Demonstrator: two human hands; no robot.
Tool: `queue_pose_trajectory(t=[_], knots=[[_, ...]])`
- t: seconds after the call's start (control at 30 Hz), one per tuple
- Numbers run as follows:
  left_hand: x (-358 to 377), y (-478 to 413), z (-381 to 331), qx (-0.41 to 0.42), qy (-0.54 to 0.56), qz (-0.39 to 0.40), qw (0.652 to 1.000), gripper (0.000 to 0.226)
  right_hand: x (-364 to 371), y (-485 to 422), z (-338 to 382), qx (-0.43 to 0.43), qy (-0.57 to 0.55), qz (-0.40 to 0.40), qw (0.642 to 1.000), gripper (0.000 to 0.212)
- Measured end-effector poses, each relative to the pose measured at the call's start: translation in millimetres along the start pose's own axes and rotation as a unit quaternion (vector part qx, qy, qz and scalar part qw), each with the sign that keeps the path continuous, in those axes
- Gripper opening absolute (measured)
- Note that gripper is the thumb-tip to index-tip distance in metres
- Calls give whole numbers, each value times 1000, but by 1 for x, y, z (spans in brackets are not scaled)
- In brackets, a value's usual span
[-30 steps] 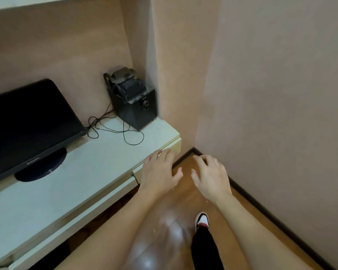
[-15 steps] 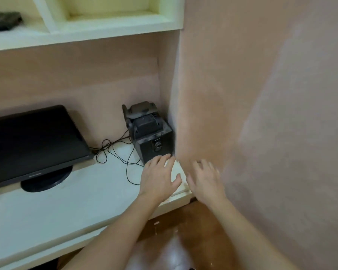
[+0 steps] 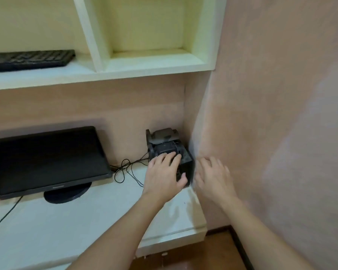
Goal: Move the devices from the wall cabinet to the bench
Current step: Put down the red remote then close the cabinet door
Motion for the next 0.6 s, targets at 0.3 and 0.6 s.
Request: queue_pose_trajectory(t=[0.3, 0.6], knots=[[-128, -81, -17, 133, -68, -146, 978, 57, -139, -81, 19, -24, -17, -195, 980, 46], [-284, -135, -40, 171, -118, -312, 927, 56, -301, -110, 43, -85, -43, -371, 924, 48]])
Point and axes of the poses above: each hand's wrist, its own y-axis away from the middle knuckle, its own x-axis out of the palm, z = x × y, the point moved 5 cm from there along -y, towards the middle knuckle, and after that the axes turned 11 degrees about x, right-handed, at the moved point
